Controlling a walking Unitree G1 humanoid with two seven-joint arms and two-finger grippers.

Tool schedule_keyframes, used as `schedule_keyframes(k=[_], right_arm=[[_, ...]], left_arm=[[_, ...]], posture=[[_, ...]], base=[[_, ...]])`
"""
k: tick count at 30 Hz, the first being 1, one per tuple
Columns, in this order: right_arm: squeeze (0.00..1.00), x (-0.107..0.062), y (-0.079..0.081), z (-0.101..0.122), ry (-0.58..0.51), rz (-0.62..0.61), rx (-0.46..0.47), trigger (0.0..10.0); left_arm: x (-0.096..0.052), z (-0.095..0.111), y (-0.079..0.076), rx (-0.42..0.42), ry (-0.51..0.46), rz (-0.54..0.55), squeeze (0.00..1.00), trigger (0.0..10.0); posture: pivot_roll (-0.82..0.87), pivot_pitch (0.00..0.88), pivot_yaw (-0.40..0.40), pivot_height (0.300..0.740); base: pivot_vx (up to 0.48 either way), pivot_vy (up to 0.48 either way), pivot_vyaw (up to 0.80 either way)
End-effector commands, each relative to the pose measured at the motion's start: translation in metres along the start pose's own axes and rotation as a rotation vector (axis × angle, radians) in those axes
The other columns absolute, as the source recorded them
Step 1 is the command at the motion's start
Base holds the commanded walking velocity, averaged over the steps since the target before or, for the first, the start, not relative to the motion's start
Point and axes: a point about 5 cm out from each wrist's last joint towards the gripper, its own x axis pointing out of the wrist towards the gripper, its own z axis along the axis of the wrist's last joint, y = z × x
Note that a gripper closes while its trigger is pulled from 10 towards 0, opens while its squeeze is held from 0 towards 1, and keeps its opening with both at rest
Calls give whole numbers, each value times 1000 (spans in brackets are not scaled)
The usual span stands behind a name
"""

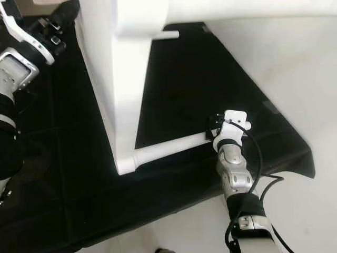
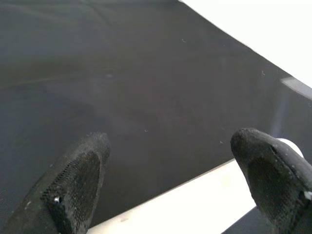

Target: Building children table

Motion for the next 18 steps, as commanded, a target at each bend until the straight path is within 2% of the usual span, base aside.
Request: schedule_keyframes(k=[1,3,4,5,8,10,12,15,18], right_arm=[[1000,-17,9,-42,178,72,-94,10000],[1000,-17,8,-22,57,83,-150,10000],[1000,-17,8,-22,57,83,-150,10000],[1000,-14,5,-8,-32,70,-204,10000],[1000,-18,4,-1,-34,63,-206,10000],[1000,-20,3,-1,3,61,-145,10000],[1000,-23,5,1,64,61,15,10000],[1000,-24,6,3,74,62,63,10000],[1000,-29,6,30,-30,108,111,10000]], left_arm=[[-1,-17,5,-14,71,22,0,10000],[0,-16,5,-2,69,11,0,10000],[0,-16,5,-2,69,11,0,10000],[1,-13,2,11,63,-10,0,10000],[2,-10,0,19,57,-29,0,10000],[2,-6,-2,29,50,-44,0,10000],[1,-2,-3,45,40,-53,0,10000],[0,-1,-3,51,38,-56,0,10000],[-3,9,-5,77,14,-74,0,10000]], posture=[[-307,213,-50,740],[-311,206,-49,740],[-311,206,-49,740],[-307,191,-50,740],[-304,183,-50,740],[-300,178,-51,740],[-295,164,-51,740],[-295,164,-51,740],[-300,152,-47,740]], base=[[0,0,0],[0,0,0],[0,0,0],[0,0,0],[0,0,0],[0,0,0],[0,0,0],[0,0,0],[0,0,0]])
